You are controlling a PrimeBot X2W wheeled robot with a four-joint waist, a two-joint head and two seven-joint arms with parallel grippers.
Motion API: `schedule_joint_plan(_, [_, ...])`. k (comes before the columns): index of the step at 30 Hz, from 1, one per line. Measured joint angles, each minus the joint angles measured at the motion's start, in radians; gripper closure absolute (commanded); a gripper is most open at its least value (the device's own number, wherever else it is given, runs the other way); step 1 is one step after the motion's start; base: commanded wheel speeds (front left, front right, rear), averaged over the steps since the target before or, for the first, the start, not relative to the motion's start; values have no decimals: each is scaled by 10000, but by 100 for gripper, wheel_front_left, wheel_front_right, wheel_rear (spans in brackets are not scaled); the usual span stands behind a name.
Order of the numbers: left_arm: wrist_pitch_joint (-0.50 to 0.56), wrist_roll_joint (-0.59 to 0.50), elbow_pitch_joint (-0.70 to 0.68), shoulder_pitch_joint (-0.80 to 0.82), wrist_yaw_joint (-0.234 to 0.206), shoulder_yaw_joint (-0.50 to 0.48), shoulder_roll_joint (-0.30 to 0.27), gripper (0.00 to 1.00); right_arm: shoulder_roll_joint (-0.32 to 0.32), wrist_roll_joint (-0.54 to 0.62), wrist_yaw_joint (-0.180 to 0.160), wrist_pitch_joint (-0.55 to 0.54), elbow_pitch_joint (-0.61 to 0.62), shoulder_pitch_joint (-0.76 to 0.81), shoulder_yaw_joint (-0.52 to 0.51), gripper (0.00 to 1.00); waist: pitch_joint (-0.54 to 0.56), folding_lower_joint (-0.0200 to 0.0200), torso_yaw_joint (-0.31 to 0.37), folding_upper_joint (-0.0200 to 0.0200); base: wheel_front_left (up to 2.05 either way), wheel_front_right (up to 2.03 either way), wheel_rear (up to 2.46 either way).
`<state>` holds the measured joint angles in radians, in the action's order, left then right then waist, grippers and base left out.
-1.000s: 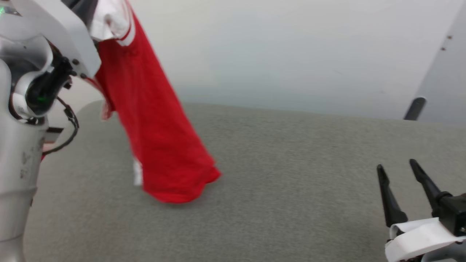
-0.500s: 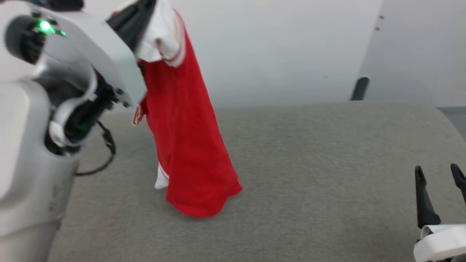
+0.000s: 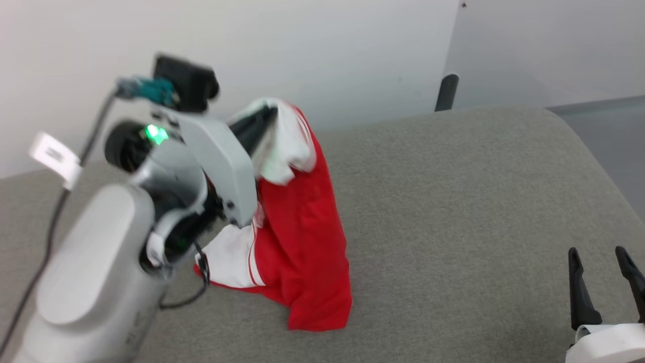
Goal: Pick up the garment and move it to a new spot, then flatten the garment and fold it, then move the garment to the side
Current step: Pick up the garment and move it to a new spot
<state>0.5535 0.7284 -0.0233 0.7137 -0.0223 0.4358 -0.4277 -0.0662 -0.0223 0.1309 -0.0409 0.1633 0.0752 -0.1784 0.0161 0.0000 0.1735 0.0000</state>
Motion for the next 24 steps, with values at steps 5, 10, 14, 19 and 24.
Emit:
schedule_joint_plan(5, [-36, 35, 648, -707, 40, 284, 23, 100, 61, -38, 0, 150, -307, -6, 31, 0, -199, 0, 218, 0, 0, 0, 0])
schedule_joint_plan(10, [4, 182, 1473, -1267, 148, 533, 35, 100, 84, -107, 0, 322, -579, -79, 105, 0, -378, 0, 312, 1, 0, 0, 0])
schedule_joint_plan(14, [-127, 276, 2186, -1507, 410, 773, 209, 97, 100, -136, 0, 412, -752, -269, 198, 0, -494, 0, 319, 0, 0, 0, 0])
schedule_joint_plan(19, [-418, 274, 3081, -1560, 685, 1053, 568, 83, 111, -203, 0, 458, -915, -453, 380, 0, -574, 0, 311, 0, 0, 0, 0])
schedule_joint_plan(24, [-675, 267, 3827, -1469, 999, 1375, 909, 11, 117, -198, 0, 443, -955, -484, 575, 0, -509, 0, 275, 0, 0, 0, 0])
